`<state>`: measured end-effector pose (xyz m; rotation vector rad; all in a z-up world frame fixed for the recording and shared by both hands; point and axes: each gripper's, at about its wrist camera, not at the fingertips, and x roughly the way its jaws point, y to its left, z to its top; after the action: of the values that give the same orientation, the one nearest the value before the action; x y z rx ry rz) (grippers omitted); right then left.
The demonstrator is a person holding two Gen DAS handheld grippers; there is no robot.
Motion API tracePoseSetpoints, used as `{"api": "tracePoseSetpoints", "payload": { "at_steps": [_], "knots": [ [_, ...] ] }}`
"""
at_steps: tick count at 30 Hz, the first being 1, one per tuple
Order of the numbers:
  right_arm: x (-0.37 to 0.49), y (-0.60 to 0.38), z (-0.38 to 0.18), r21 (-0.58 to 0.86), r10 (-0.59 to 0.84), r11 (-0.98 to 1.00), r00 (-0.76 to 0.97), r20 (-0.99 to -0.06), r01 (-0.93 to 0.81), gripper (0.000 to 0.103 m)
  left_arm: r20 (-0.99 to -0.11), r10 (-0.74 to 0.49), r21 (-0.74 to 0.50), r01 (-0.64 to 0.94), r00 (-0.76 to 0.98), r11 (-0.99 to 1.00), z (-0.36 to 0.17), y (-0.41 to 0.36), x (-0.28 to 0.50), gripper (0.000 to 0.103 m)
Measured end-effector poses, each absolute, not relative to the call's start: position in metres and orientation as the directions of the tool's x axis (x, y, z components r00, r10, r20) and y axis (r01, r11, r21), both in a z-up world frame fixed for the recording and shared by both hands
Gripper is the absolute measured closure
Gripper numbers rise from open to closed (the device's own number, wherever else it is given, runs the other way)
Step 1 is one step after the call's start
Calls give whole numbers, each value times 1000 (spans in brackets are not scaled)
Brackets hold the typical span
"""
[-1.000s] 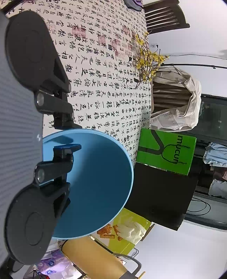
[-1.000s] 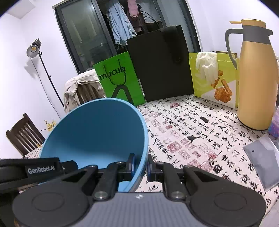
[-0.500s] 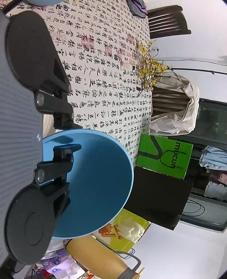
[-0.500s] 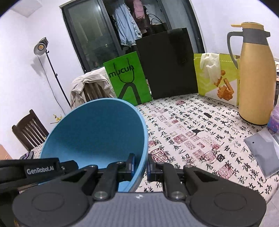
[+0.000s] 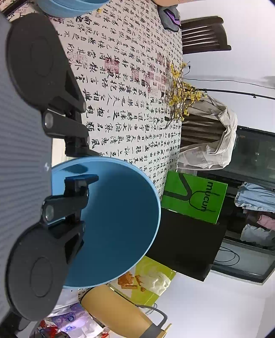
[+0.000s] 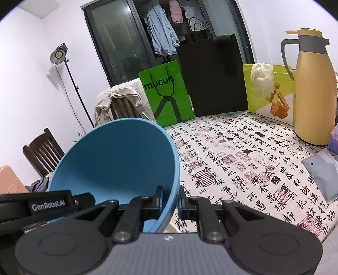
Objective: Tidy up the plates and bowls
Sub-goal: 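Carry the held blue bowl with both grippers toward the stacked blue bowls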
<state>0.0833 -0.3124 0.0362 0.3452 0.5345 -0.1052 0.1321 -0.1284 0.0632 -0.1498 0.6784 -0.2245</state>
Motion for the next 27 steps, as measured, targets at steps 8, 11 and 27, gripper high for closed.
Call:
{"api": "tracePoseSetpoints", "payload": {
  "at_steps": [8,11,27],
  "knots": [
    [76,-299,33,297,14,941,858,-514,163,90,-598,-248,-235,129,762,963,60,-113,123,87],
    [73,-295,32,298,23,942,858,-513,153,90,-595,-241,-242,115,766,964,57,-108,118,87],
    [62,-275,29,283,62,954,864,-500,96,90,-567,-233,-320,49,790,946,46,-76,98,87]
  ]
}}
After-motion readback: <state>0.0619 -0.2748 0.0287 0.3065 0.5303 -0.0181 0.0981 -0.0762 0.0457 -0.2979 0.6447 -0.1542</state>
